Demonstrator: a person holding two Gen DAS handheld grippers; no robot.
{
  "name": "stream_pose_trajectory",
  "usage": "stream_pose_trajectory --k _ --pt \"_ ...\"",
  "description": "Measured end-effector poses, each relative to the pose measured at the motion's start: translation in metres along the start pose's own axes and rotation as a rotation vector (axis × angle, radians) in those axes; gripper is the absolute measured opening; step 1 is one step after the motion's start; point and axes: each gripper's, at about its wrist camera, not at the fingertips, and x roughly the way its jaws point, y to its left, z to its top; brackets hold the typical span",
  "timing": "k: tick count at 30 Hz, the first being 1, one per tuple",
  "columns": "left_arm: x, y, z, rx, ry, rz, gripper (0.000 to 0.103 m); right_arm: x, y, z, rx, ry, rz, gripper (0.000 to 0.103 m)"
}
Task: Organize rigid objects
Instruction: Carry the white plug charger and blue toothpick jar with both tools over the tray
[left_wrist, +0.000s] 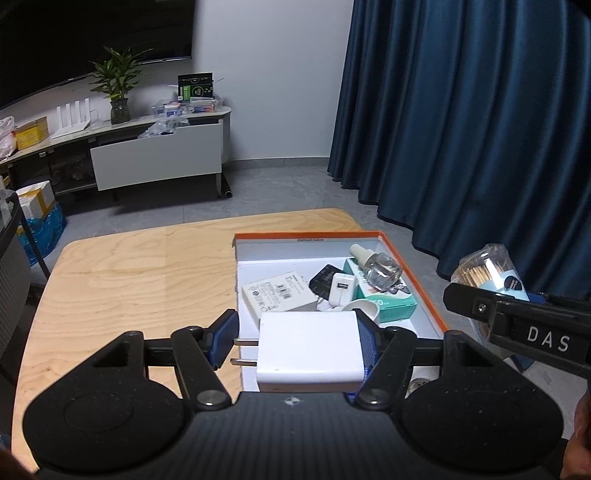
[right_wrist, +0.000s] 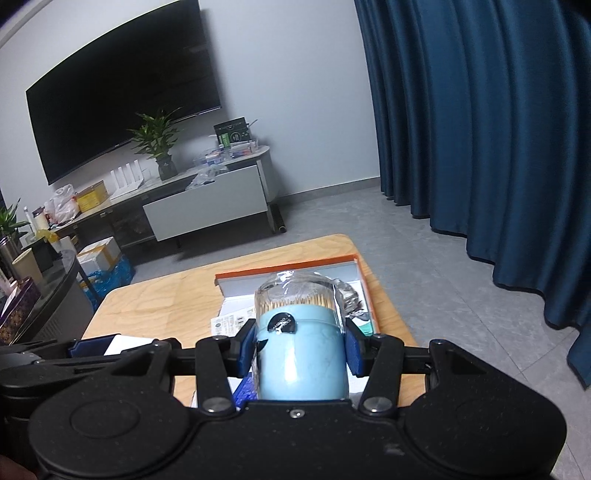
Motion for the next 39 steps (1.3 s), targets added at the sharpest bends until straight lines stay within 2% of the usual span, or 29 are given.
stream_pose_trajectory --k 11,39 --pt "0.01 -0.012 0.01 0.017 -0.002 -0.028 0.066 0.006 -0.008 0.004 0.001 -0.001 -0.015 0.058" --pt "0.035 -0.011 0.031 0.015 0.008 -0.026 0.066 0.019 -0.006 0.012 -0.002 -0.001 -0.012 0.058"
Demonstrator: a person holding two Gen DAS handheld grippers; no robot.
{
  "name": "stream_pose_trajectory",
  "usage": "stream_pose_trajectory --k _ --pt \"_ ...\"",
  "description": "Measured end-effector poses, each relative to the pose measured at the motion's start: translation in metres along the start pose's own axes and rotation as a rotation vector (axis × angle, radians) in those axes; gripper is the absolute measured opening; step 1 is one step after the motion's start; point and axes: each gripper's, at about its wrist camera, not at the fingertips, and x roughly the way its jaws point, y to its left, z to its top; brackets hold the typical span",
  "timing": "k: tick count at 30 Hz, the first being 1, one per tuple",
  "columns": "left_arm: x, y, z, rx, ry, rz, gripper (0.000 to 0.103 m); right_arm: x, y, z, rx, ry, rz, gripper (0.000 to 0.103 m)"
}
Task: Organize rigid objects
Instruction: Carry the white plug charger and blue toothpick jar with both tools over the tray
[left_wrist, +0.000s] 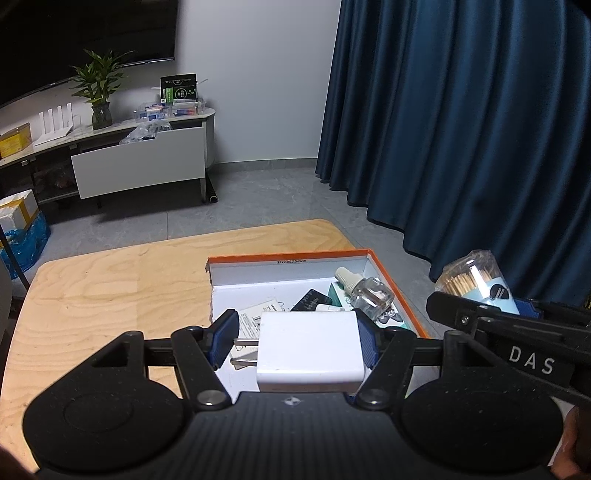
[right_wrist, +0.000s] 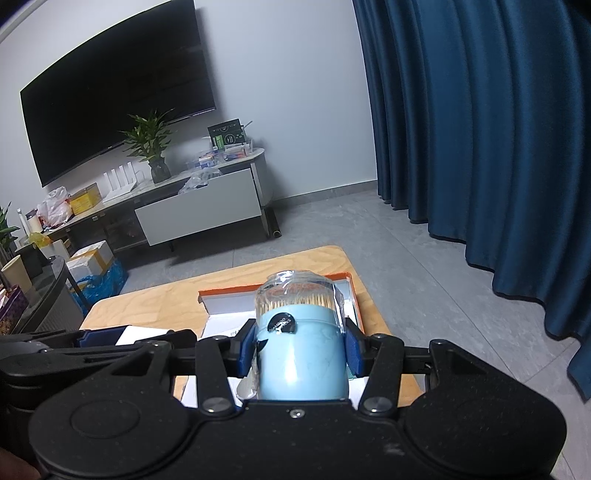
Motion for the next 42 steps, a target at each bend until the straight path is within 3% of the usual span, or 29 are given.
stream_pose_trajectory --k 42 --pt "0.031 0.006 0.013 -0.017 0.031 -0.002 0.066 0.022 -0.001 0.005 -0.005 0.009 0.004 0.058"
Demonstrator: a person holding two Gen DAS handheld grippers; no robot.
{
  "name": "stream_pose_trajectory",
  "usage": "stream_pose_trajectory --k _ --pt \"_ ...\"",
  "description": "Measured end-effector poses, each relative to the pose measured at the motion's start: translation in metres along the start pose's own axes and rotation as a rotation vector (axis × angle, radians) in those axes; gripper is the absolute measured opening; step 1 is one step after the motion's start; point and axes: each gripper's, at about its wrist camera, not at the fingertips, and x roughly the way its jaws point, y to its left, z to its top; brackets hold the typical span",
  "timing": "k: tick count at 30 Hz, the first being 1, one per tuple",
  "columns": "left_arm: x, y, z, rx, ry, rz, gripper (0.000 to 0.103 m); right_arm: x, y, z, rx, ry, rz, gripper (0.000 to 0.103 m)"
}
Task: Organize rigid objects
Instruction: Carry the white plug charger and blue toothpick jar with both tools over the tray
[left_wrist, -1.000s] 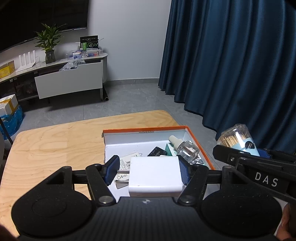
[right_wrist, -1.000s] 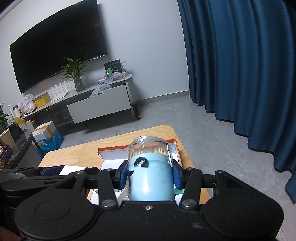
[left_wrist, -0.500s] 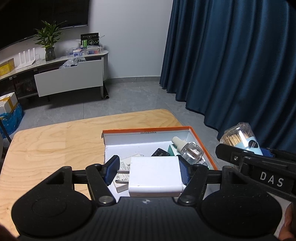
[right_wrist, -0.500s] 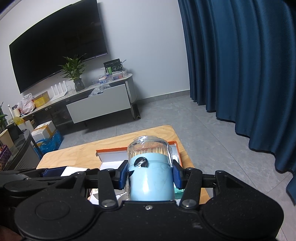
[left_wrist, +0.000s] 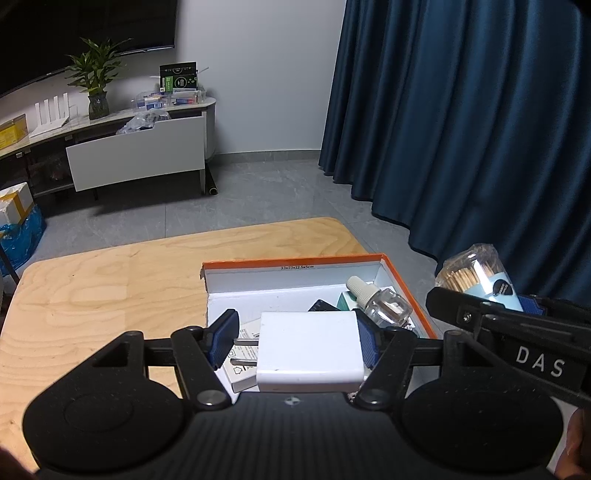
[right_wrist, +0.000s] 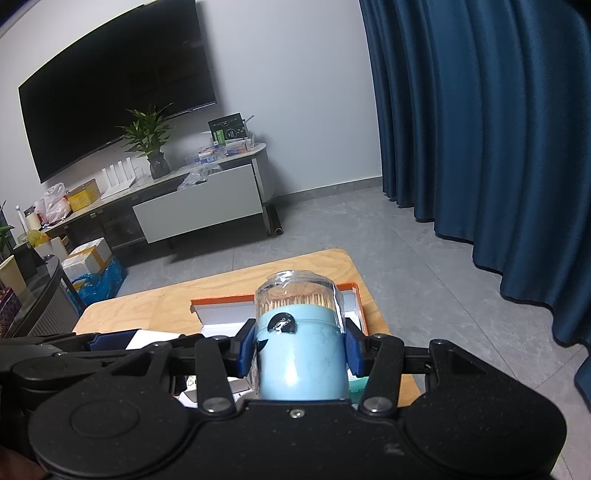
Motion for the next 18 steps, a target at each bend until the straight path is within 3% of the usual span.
stream_pose_trajectory --k 18 --pt "0.018 0.004 0.004 -0.008 0.023 0.001 0.066 0.022 0.009 -0.003 0.001 0.011 -0.002 0.058"
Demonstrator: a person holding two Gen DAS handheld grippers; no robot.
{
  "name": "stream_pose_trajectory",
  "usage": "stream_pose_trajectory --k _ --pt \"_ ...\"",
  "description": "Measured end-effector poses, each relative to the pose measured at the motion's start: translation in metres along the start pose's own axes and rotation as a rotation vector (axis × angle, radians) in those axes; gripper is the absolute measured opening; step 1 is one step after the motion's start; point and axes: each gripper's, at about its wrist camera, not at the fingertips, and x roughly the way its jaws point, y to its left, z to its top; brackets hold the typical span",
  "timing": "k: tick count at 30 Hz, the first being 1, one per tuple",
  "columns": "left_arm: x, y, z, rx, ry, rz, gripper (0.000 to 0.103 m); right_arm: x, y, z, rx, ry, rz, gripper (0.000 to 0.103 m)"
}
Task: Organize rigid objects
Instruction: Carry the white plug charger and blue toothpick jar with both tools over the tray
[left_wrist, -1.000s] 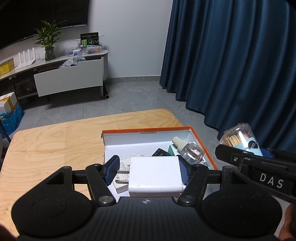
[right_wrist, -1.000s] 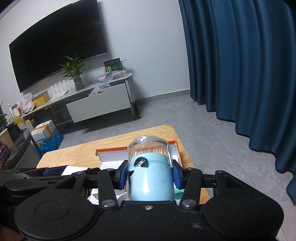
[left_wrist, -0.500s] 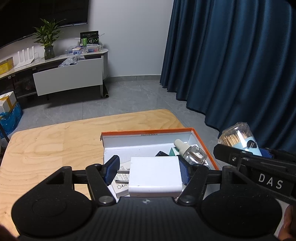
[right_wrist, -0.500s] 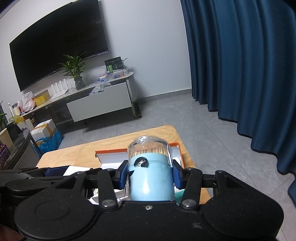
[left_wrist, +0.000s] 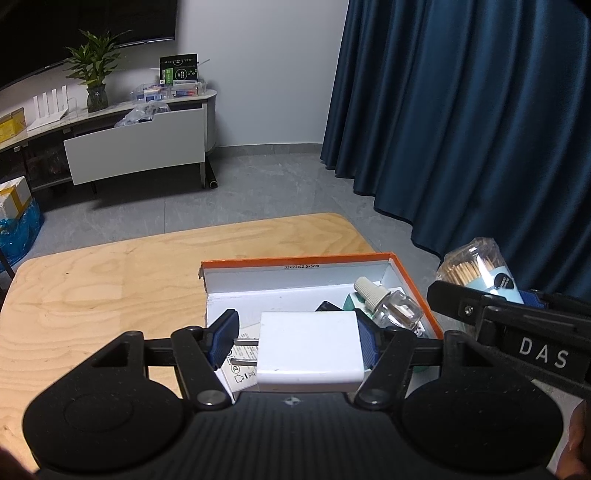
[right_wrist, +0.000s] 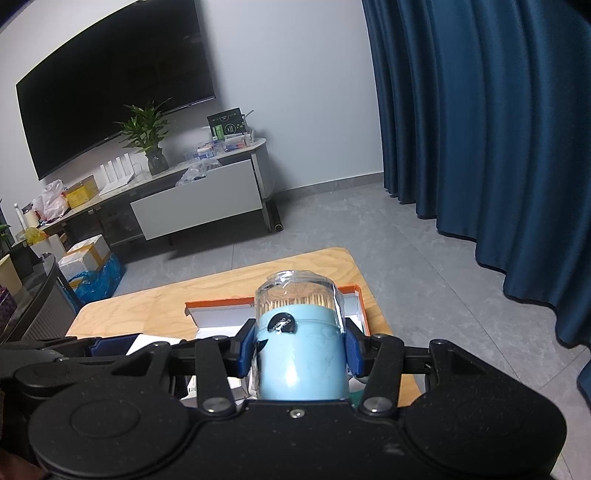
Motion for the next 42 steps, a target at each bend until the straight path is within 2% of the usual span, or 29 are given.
stream_pose_trajectory --k 24,42 --pt "0.017 0.001 0.002 0.002 0.029 0.003 0.066 0.019 -0.005 0.007 0.013 0.016 0.005 0.058" --pt "0.032 0.007 0.004 -0.005 0.051 0.014 0.066 0.04 -0.006 0.01 0.048 0.066 0.04 0.058"
